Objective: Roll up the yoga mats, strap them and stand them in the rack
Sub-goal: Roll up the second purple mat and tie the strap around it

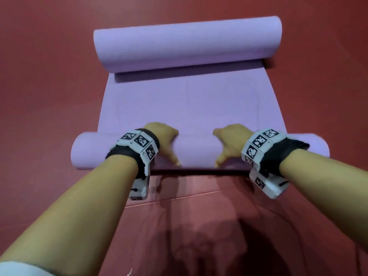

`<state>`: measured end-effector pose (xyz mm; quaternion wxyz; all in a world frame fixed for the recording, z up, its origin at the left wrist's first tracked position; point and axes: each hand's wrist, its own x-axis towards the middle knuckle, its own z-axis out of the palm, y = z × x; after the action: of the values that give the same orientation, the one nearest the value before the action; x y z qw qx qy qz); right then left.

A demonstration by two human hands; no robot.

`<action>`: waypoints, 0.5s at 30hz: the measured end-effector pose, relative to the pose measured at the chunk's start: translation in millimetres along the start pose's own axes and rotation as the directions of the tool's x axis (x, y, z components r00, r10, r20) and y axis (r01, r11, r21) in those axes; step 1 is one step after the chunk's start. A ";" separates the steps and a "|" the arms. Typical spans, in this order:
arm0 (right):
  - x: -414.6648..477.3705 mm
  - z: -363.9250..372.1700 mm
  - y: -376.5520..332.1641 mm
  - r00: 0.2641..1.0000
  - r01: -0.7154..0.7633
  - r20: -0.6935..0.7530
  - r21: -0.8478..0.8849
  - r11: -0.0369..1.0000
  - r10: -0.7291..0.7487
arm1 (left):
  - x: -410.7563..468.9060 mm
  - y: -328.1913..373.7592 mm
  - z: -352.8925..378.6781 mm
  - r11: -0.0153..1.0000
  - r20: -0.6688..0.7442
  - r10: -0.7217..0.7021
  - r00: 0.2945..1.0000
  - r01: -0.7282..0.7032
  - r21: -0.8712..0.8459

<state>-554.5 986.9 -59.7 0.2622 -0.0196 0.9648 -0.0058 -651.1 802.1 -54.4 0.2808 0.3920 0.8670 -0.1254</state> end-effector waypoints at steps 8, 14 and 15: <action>-21.1 19.9 -16.1 0.917 -0.064 0.390 0.343 0.937 -0.080 | -28.9 8.0 32.3 0.955 0.332 0.075 0.940 0.027 -0.295; -2.6 9.8 10.6 0.927 -0.270 -0.145 0.383 0.883 0.346 | -17.8 -7.2 14.7 0.966 -0.218 -0.240 0.946 0.211 -0.147; -3.9 9.5 9.2 0.875 -0.299 -0.285 0.314 0.901 0.390 | -15.9 -4.5 15.7 0.971 -0.311 -0.241 0.919 0.231 -0.067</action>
<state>-546.6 996.3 -66.1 0.0882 0.1900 0.9738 -0.0885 -639.9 782.6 -57.8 0.1264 0.2956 0.9434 -0.0812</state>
